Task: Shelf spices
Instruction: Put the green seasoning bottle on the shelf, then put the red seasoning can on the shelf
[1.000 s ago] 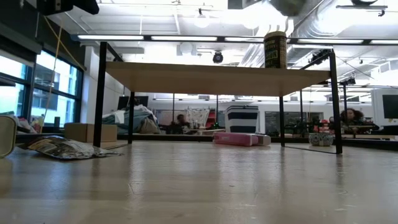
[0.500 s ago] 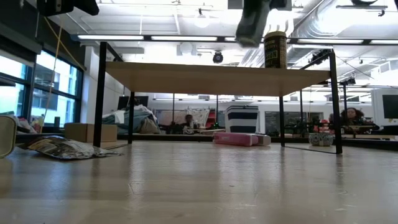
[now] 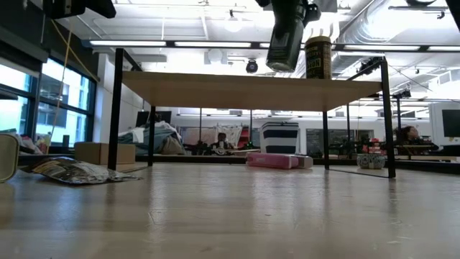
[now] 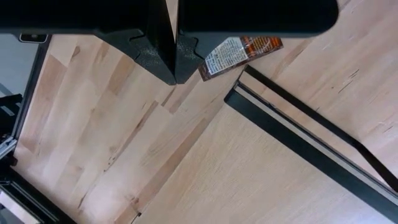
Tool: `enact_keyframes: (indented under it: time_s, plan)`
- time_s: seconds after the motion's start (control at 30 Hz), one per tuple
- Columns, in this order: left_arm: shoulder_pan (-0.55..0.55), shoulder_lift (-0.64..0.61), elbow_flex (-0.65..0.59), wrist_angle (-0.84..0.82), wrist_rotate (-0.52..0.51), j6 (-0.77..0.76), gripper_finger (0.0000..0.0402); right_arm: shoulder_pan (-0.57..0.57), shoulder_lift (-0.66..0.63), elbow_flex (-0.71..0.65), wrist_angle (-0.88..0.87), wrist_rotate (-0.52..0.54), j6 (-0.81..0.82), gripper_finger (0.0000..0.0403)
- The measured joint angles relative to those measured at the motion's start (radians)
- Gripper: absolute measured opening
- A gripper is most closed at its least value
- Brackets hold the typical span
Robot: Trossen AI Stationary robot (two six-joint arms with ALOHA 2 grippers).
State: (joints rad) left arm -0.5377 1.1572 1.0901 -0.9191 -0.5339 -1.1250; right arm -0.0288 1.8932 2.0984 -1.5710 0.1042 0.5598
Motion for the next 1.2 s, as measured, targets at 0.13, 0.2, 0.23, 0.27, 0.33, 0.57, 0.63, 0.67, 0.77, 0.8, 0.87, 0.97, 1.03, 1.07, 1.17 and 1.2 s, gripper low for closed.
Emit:
enact_keyframes:
  time_s: [0.13, 0.2, 0.23, 0.27, 0.33, 0.57, 0.63, 0.67, 0.77, 0.8, 0.87, 0.97, 1.03, 1.07, 1.17, 1.2]
  plan:
    - [0.0, 0.0, 0.0, 0.0, 0.0, -0.007, 0.0, 0.0, 0.008, -0.001, 0.0, 0.001, 0.0, 0.023]
    - [0.0, 0.0, 0.0, 0.0, 0.0, -0.007, 0.0, 0.0, 0.009, -0.001, 0.001, 0.001, 0.0, 0.0236]
    - [0.0, 0.0, 0.0, -0.001, 0.0, -0.008, 0.0, 0.0, 0.011, -0.001, 0.0, 0.009, 0.0, 0.0237]
    - [0.0, 0.0, 0.0, -0.001, 0.0, -0.008, 0.0, 0.0, 0.012, -0.001, 0.0, 0.011, 0.0, 0.0238]
    - [0.0, 0.0, 0.0, -0.002, 0.0, -0.007, 0.0, 0.0, 0.013, -0.001, 0.0, 0.022, 0.0, 0.0239]
    - [0.0, 0.0, 0.0, -0.003, -0.001, 0.018, 0.0, -0.018, 0.013, -0.001, 0.013, 0.057, -0.01, 0.0241]
    - [0.0, 0.0, 0.0, -0.003, -0.002, 0.028, 0.0, -0.028, 0.013, -0.001, 0.025, 0.059, -0.017, 0.0241]
    - [0.0, 0.0, 0.0, -0.004, -0.004, 0.028, 0.0, -0.033, 0.013, -0.001, 0.032, 0.059, -0.02, 0.0241]
    - [0.0, 0.0, 0.0, -0.004, -0.006, 0.029, 0.0, -0.049, 0.012, 0.02, 0.026, 0.084, -0.037, 0.0242]
    - [0.0, 0.0, 0.0, -0.005, -0.006, 0.03, 0.0, -0.055, 0.012, 0.032, 0.018, 0.102, -0.037, 0.0242]
    - [0.0, 0.0, 0.0, -0.011, -0.006, 0.03, 0.0, -0.069, 0.011, 0.061, 0.003, 0.137, -0.037, 0.0242]
    - [0.0, 0.0, 0.0, -0.017, -0.006, 0.03, 0.0, -0.088, 0.01, 0.115, 0.004, 0.155, -0.037, 0.0242]
    - [0.0, 0.0, 0.0, -0.023, -0.006, 0.03, 0.0, -0.096, 0.009, 0.151, 0.011, 0.16, -0.037, 0.0242]
    - [0.0, 0.0, 0.0, -0.027, -0.006, 0.03, 0.0, -0.098, 0.008, 0.165, 0.015, 0.162, -0.037, 0.0242]
    - [0.0, 0.0, 0.0, -0.032, -0.007, 0.03, 0.0, -0.103, 0.008, 0.193, 0.019, 0.163, -0.037, 0.0242]
    - [0.0, 0.0, 0.0, -0.032, -0.007, 0.03, 0.0, -0.103, 0.008, 0.197, 0.021, 0.163, -0.037, 0.0242]
